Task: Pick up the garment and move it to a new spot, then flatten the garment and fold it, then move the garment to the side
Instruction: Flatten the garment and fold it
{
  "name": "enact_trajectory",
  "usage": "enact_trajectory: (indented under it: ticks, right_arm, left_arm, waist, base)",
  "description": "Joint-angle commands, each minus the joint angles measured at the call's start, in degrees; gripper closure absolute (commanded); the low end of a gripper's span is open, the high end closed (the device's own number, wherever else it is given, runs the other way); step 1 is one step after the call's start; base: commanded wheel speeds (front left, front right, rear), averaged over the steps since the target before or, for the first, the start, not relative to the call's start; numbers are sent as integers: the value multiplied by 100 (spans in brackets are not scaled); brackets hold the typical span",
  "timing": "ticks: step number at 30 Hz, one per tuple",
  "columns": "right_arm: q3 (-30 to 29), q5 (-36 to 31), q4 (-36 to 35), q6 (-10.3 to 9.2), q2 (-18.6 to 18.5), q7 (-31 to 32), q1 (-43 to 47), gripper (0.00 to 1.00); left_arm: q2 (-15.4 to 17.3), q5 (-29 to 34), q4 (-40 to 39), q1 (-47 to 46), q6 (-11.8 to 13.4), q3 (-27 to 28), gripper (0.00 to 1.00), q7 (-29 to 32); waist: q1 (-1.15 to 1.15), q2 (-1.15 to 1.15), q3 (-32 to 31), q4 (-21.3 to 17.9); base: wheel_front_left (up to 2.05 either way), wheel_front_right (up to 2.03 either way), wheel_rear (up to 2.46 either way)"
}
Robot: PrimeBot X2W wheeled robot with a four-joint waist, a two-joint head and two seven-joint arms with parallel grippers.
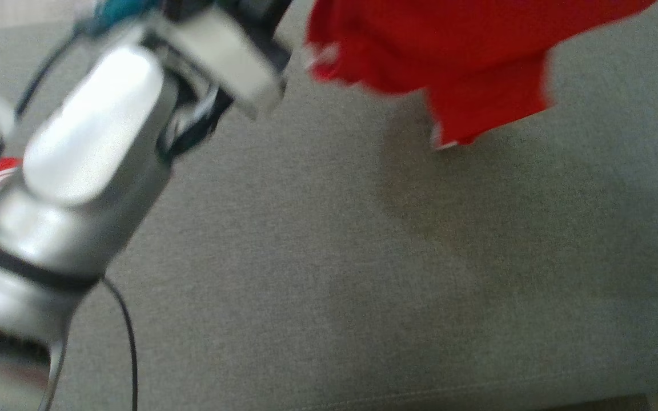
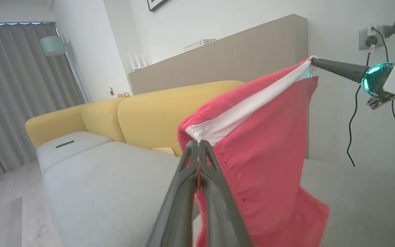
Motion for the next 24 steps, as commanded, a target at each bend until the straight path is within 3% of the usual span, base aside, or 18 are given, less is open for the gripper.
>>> enact_trajectory:
  ticks: [1, 7, 10, 12, 17, 19, 24]
  right_arm:
    - [-41, -132, 0, -5, -210, -52, -288, 100]
    - [-153, -702, 689, -5, -339, -454, -1789, 100]
    - [-41, -778, 830, -5, -370, -539, -2064, 100]
    - [128, -732, 793, -5, -381, -517, -1949, 100]
    - [349, -318, 281, -5, -421, -409, -678, 100]
    - [227, -127, -80, -5, -477, -346, 106, 100]
    - [-229, 58, -1111, -5, -213, -132, 2214, 100]
  left_arm:
    - [43, -66, 76, -497, 8, 77, 100, -51]
    - [-653, 19, 1483, -2253, 8, -312, 100, -663]
    - [-904, 156, 1859, -2553, 8, -324, 100, -773]
    - [-921, 291, 1655, -2404, 8, -234, 100, -779]
    - [-585, 779, 742, -992, 8, -86, 100, -782]
    - [-469, 937, 370, -286, 8, -33, 100, -783]
    - [-203, 1310, -428, 1610, 27, 196, 100, -783]
  waist:
    - [0, 0, 181, -103]
    - [0, 0, 535, -273]
    - [0, 0, 581, -289]
    - [0, 0, 574, -302]
    - [0, 0, 395, -210]
    - [0, 0, 309, -88]
    - [0, 0, -26, 30]
  base:
    - [0, 0, 0]
    - [0, 0, 0]
    - [0, 0, 0]
    - [0, 0, 0]
    - [0, 0, 0]
    - [0, 0, 0]
    - [0, 0, 0]
